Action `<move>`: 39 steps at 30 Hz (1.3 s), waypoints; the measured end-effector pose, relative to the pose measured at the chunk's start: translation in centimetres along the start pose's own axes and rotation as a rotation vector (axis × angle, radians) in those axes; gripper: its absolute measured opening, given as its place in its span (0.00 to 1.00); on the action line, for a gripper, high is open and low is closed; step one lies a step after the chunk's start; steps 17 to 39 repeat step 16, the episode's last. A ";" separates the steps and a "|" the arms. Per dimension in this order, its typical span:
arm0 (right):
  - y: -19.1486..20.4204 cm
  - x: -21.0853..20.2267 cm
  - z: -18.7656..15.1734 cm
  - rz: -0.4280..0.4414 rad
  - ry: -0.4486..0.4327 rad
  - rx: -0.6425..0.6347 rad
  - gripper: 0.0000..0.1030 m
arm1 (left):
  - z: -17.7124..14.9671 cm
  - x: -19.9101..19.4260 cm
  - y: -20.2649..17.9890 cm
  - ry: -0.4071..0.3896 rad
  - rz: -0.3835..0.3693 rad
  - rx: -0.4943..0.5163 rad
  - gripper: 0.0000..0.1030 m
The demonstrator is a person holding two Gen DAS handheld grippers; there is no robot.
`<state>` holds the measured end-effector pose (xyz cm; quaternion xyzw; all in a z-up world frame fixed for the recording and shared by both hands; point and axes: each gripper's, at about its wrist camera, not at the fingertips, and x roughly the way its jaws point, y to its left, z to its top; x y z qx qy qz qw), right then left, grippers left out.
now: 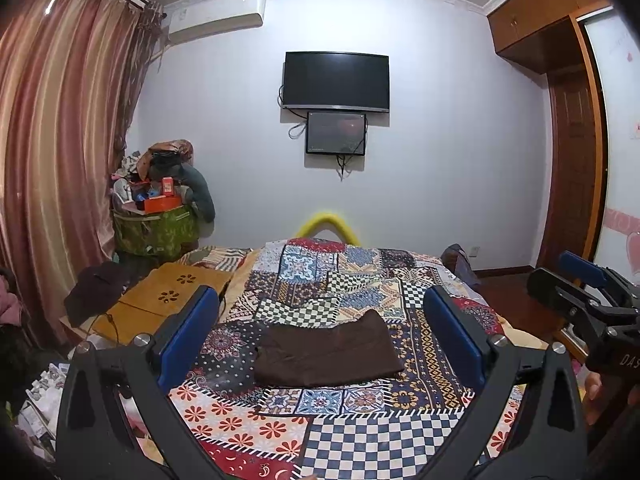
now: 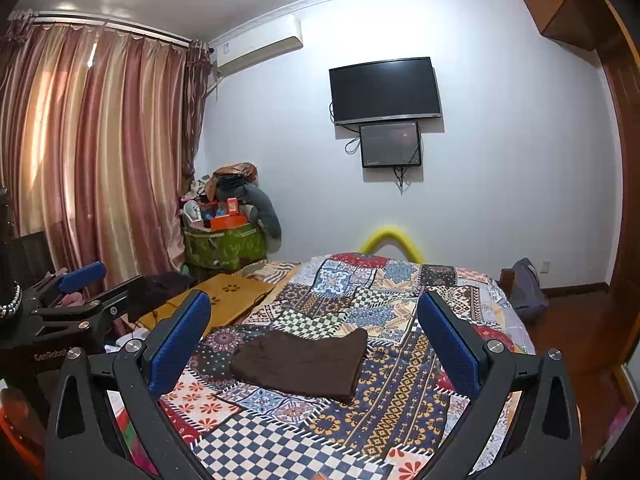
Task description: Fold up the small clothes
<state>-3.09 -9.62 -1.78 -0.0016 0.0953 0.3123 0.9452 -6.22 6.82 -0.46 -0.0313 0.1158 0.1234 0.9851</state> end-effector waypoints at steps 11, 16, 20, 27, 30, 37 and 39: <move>-0.3 0.5 -0.1 0.002 0.012 0.007 1.00 | -0.2 0.3 -0.3 0.015 -0.024 -0.001 1.00; -0.4 0.8 -0.2 0.001 0.018 0.014 1.00 | -0.3 0.6 -0.2 0.018 -0.022 -0.005 1.00; -0.4 0.8 -0.2 0.001 0.018 0.014 1.00 | -0.3 0.6 -0.2 0.018 -0.022 -0.005 1.00; -0.4 0.8 -0.2 0.001 0.018 0.014 1.00 | -0.3 0.6 -0.2 0.018 -0.022 -0.005 1.00; -0.4 0.8 -0.2 0.001 0.018 0.014 1.00 | -0.3 0.6 -0.2 0.018 -0.022 -0.005 1.00; -0.4 0.8 -0.2 0.001 0.018 0.014 1.00 | -0.3 0.6 -0.2 0.018 -0.022 -0.005 1.00; -0.4 0.8 -0.2 0.001 0.018 0.014 1.00 | -0.3 0.6 -0.2 0.018 -0.022 -0.005 1.00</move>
